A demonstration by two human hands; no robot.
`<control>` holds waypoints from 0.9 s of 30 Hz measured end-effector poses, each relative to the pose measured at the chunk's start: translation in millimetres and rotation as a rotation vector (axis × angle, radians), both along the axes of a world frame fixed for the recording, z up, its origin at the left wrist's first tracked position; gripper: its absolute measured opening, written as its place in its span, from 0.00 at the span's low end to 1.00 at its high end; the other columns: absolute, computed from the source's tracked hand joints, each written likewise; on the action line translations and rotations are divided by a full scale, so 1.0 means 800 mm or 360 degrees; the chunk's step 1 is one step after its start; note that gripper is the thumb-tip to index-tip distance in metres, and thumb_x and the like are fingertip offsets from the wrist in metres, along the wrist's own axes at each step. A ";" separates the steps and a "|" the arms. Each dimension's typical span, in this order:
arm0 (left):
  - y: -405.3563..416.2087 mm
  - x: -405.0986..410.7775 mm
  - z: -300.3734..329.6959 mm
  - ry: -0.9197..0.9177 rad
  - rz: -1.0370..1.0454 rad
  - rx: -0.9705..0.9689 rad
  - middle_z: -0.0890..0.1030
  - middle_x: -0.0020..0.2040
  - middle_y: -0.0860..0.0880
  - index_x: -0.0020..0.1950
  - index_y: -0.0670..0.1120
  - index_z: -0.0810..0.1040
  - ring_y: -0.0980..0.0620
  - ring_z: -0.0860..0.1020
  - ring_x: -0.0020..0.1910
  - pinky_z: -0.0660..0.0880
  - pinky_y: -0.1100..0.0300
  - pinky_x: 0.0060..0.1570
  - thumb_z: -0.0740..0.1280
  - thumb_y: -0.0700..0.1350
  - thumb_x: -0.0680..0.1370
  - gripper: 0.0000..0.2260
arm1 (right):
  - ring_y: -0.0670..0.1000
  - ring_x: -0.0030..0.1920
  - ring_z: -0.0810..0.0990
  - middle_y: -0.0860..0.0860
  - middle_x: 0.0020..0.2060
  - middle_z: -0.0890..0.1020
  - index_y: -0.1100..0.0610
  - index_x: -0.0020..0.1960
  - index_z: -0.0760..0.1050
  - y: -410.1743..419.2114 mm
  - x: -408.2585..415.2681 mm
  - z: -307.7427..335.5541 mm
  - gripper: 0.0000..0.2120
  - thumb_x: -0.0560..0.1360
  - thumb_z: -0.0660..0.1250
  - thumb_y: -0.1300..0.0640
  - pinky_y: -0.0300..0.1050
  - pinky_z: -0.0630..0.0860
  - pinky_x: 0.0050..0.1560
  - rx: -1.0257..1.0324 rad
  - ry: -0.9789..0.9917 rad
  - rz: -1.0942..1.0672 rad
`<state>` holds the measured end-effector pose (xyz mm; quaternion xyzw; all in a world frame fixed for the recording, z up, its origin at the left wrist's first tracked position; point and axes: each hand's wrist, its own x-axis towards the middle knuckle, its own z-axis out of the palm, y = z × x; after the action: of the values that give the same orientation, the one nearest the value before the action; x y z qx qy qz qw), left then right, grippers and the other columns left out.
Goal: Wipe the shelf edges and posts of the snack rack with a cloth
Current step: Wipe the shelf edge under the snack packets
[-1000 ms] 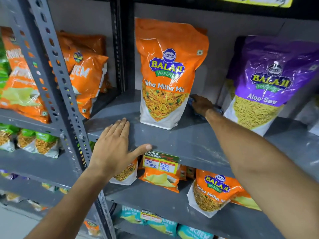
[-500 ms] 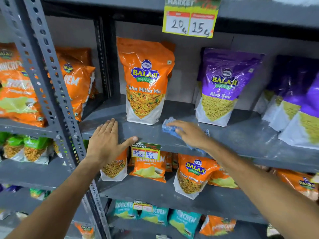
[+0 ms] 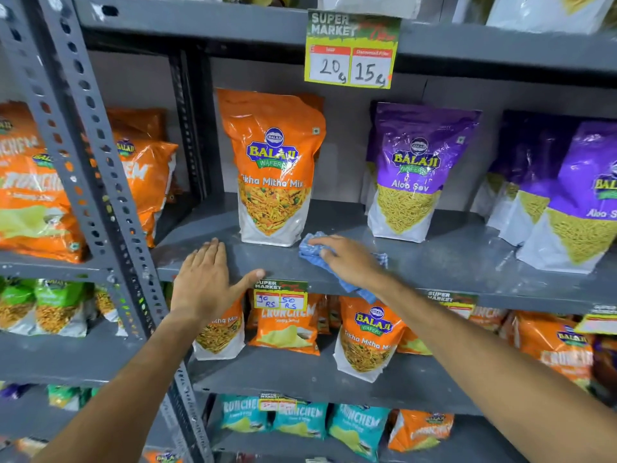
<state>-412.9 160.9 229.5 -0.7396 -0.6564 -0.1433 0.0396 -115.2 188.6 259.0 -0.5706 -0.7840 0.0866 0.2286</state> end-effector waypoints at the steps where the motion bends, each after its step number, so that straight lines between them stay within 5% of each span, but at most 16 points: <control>1: 0.001 -0.001 -0.002 -0.0011 -0.0006 0.0009 0.58 0.85 0.39 0.84 0.37 0.55 0.43 0.55 0.85 0.51 0.47 0.84 0.37 0.83 0.71 0.59 | 0.53 0.68 0.75 0.48 0.70 0.77 0.42 0.69 0.74 -0.010 -0.011 -0.002 0.17 0.82 0.60 0.52 0.50 0.73 0.64 0.0053 -0.0039 0.0074; 7: -0.022 0.041 -0.036 0.0132 -0.0502 0.0339 0.57 0.85 0.42 0.84 0.40 0.56 0.46 0.53 0.85 0.48 0.50 0.83 0.44 0.70 0.84 0.41 | 0.43 0.69 0.73 0.44 0.69 0.77 0.41 0.69 0.74 -0.059 0.013 -0.003 0.17 0.82 0.63 0.52 0.34 0.68 0.63 0.0141 -0.0066 0.0392; 10: -0.014 0.099 -0.026 0.0171 -0.0740 0.0444 0.60 0.84 0.40 0.83 0.38 0.59 0.44 0.58 0.84 0.50 0.49 0.83 0.47 0.69 0.85 0.40 | 0.45 0.68 0.75 0.44 0.69 0.78 0.42 0.69 0.74 -0.058 0.048 -0.004 0.16 0.83 0.62 0.52 0.41 0.71 0.66 0.0140 -0.0084 0.0258; 15: 0.007 0.189 0.011 0.0213 -0.0901 0.0227 0.56 0.85 0.39 0.84 0.37 0.55 0.43 0.53 0.85 0.48 0.49 0.84 0.36 0.78 0.76 0.54 | 0.53 0.66 0.78 0.46 0.67 0.80 0.41 0.68 0.74 -0.066 0.121 -0.005 0.15 0.82 0.61 0.48 0.54 0.74 0.65 0.0118 -0.0109 -0.0158; 19: 0.020 0.236 0.024 0.0190 -0.0972 -0.0076 0.47 0.87 0.41 0.85 0.39 0.46 0.46 0.45 0.86 0.39 0.54 0.81 0.32 0.86 0.61 0.66 | 0.44 0.64 0.79 0.45 0.64 0.82 0.46 0.65 0.79 -0.091 0.171 0.003 0.14 0.80 0.66 0.56 0.41 0.73 0.65 0.0068 0.0221 -0.0277; 22: 0.031 0.258 0.018 0.0157 -0.0965 -0.0178 0.47 0.87 0.41 0.85 0.39 0.46 0.45 0.47 0.86 0.41 0.54 0.82 0.34 0.88 0.57 0.71 | 0.29 0.56 0.77 0.46 0.60 0.82 0.52 0.64 0.80 -0.090 0.231 0.033 0.16 0.79 0.68 0.64 0.24 0.68 0.58 0.0314 0.0687 -0.0457; 27: 0.037 0.265 0.005 0.0217 -0.0910 -0.0136 0.47 0.87 0.43 0.85 0.41 0.45 0.47 0.46 0.86 0.42 0.52 0.84 0.40 0.85 0.68 0.61 | 0.47 0.46 0.79 0.51 0.49 0.82 0.53 0.65 0.79 -0.006 0.341 0.068 0.15 0.79 0.66 0.61 0.25 0.72 0.35 0.0318 0.0921 -0.0897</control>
<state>-201.3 190.9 233.8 -0.9035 -0.4226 -0.0710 0.0105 157.3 183.6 313.8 -0.6901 -0.5050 0.1009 0.5085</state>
